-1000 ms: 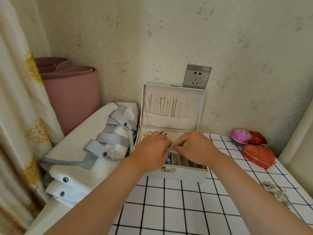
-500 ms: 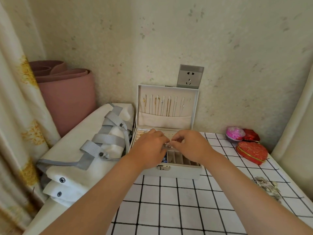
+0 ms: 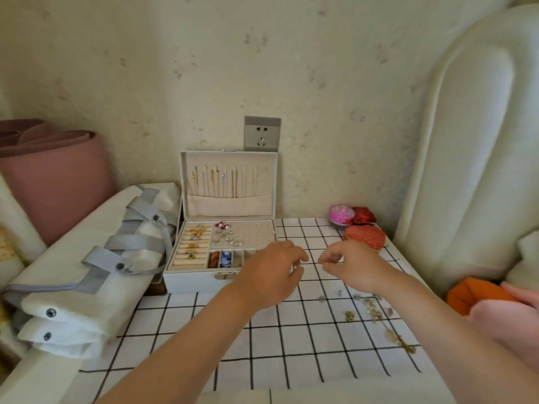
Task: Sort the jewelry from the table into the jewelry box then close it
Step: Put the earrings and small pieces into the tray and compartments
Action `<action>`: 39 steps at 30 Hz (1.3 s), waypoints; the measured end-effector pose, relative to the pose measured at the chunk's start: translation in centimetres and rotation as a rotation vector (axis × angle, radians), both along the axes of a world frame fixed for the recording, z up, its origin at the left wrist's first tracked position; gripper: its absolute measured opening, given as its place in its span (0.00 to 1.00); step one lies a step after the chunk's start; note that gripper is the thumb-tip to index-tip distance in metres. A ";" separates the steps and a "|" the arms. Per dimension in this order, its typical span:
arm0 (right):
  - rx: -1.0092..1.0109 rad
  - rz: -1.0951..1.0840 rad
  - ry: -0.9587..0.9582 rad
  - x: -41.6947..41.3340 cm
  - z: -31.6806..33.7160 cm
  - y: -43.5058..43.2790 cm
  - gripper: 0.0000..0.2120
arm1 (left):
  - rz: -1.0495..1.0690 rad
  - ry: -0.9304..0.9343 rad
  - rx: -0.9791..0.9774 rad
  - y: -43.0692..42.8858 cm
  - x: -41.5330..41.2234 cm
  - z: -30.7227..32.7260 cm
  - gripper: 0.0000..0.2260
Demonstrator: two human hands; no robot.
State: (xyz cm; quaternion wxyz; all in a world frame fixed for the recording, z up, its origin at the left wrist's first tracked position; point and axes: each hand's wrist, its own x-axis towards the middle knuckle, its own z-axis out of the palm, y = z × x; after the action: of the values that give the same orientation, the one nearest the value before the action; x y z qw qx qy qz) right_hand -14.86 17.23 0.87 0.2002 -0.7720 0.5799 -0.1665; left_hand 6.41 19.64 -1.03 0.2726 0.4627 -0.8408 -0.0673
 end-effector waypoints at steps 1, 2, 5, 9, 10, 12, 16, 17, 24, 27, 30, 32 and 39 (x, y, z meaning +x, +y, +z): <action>0.014 0.005 0.022 -0.9 -0.4 0.5 0.06 | -0.025 -0.026 0.018 0.4 -0.9 -0.5 0.11; 0.027 0.009 0.038 -1.7 -0.7 0.9 0.07 | -0.050 -0.055 0.038 0.7 -1.8 -1.1 0.11; 0.057 -0.002 0.085 -3.5 -1.7 1.6 0.09 | -0.090 -0.125 0.085 1.5 -3.8 -2.7 0.13; 0.043 0.018 0.177 -4.6 -2.8 1.9 0.12 | -0.098 -0.170 0.096 1.8 -5.3 -4.4 0.17; 0.041 0.035 0.199 -4.6 -3.0 2.0 0.12 | -0.094 -0.179 0.094 1.9 -5.5 -4.7 0.17; 0.031 0.054 0.230 -4.6 -3.3 2.0 0.13 | -0.087 -0.205 0.077 1.9 -5.8 -5.1 0.16; -0.003 0.084 0.293 -4.1 -3.4 1.8 0.13 | -0.076 -0.213 0.075 1.6 -6.0 -5.6 0.14; -0.008 0.085 0.296 -4.0 -3.5 1.7 0.13 | -0.073 -0.196 0.075 1.5 -6.0 -5.7 0.14; 0.033 0.053 0.248 -3.2 -3.6 1.2 0.08 | -0.042 -0.127 0.107 1.5 -5.4 -5.8 0.15; 0.028 0.033 0.165 -2.8 -3.0 1.3 0.06 | -0.051 -0.107 0.118 1.8 -5.4 -5.6 0.11; 0.004 0.010 0.035 -2.2 -2.4 1.1 0.03 | -0.033 -0.068 0.140 2.0 -5.2 -5.5 0.08; 0.003 0.003 -0.057 -1.8 -2.0 0.9 0.01 | -0.010 -0.044 0.156 2.2 -5.1 -5.3 0.06; -0.042 0.026 -0.246 1.5 0.3 -0.5 0.02 | 0.048 0.113 0.269 2.4 -3.0 -2.8 0.05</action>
State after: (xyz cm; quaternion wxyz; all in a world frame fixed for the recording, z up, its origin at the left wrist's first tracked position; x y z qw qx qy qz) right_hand -13.35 16.70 1.15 0.2558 -0.7572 0.5372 -0.2695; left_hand 3.41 22.05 -3.80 0.2566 0.5105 -0.7963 -0.1987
